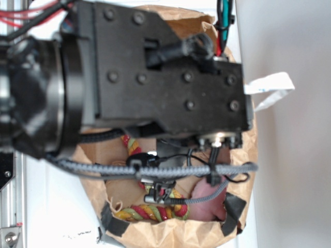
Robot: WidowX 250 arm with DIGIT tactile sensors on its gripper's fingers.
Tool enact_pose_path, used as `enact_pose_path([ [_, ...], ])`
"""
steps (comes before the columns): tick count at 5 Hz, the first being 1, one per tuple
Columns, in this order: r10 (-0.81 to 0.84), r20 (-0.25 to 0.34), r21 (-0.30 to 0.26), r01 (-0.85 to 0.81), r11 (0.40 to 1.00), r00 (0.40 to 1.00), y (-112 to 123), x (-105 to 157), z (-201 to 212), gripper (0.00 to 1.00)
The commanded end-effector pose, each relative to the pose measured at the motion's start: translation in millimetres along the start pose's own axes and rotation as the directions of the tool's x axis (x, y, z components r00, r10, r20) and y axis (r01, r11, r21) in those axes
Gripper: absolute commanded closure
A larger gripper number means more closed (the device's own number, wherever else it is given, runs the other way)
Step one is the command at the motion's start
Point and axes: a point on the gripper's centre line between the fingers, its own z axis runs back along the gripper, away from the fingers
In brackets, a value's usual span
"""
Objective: Grab the multicolored rope.
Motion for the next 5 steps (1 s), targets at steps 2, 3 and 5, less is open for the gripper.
enact_pose_path([
  [2,-0.385,0.058,-0.213,0.388,0.897,0.921,-28,-9,-11,0.0],
  [3,-0.496,0.115,-0.231,0.509,0.829,0.86,-33,-9,-13,0.0],
  [5,-0.574,0.099,-0.192,0.581,0.791,0.813,-22,2,-44,0.0],
])
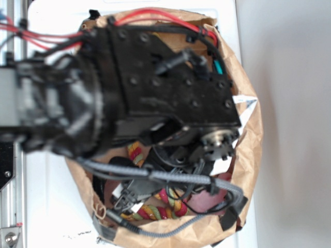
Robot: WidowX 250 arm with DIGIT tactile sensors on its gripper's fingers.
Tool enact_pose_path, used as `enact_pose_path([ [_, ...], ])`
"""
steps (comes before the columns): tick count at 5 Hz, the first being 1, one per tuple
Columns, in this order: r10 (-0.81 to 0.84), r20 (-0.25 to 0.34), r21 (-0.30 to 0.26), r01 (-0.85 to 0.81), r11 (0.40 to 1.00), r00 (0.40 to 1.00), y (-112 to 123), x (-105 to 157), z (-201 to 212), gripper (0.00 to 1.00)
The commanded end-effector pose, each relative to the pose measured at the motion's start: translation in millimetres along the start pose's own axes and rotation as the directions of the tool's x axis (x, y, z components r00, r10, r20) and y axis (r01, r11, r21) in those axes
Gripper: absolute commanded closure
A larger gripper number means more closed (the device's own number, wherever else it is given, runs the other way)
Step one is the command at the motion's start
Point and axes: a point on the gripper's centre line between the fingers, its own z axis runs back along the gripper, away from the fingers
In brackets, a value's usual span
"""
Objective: Grab the multicolored rope.
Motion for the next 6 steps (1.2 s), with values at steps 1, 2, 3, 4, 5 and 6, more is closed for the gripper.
enact_pose_path([
  [1,-0.07,0.014,0.037,0.07,0.997,0.997,18,6,-14,0.0],
  [2,-0.089,0.052,-0.029,0.091,0.995,0.995,12,16,-21,0.0],
  [3,-0.136,0.041,-0.087,0.139,0.987,0.99,0,18,-25,0.0],
  [4,-0.146,0.035,-0.102,0.149,0.984,0.989,-8,11,-23,0.0],
  [5,-0.147,0.034,-0.129,0.15,0.98,0.989,-7,4,-21,0.0],
  [6,-0.161,0.04,-0.151,0.165,0.975,0.986,-10,-1,-16,0.0],
])
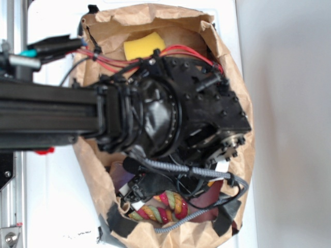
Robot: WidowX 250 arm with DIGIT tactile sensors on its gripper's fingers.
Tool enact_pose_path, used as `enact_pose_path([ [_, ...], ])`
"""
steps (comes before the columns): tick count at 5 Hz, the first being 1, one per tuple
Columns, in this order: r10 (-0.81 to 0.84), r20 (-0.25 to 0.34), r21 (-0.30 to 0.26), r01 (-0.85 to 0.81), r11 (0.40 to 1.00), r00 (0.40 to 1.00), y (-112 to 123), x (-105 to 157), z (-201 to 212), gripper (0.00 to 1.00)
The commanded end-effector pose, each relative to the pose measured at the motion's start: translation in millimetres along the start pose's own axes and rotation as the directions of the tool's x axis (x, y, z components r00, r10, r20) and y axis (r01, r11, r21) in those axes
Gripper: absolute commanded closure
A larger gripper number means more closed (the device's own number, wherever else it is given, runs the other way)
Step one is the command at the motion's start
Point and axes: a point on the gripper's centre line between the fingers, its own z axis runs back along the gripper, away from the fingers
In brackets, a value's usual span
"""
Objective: Grab the multicolored rope.
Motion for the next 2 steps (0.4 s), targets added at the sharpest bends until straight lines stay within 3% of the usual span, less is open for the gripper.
enact_pose_path([
  [1,-0.041,0.036,0.028,0.04,0.999,0.998,-10.5,-2.0,21.7,0.0],
  [2,-0.023,0.022,0.004,0.023,1.0,0.999,-5.7,-2.9,12.8,0.0],
])
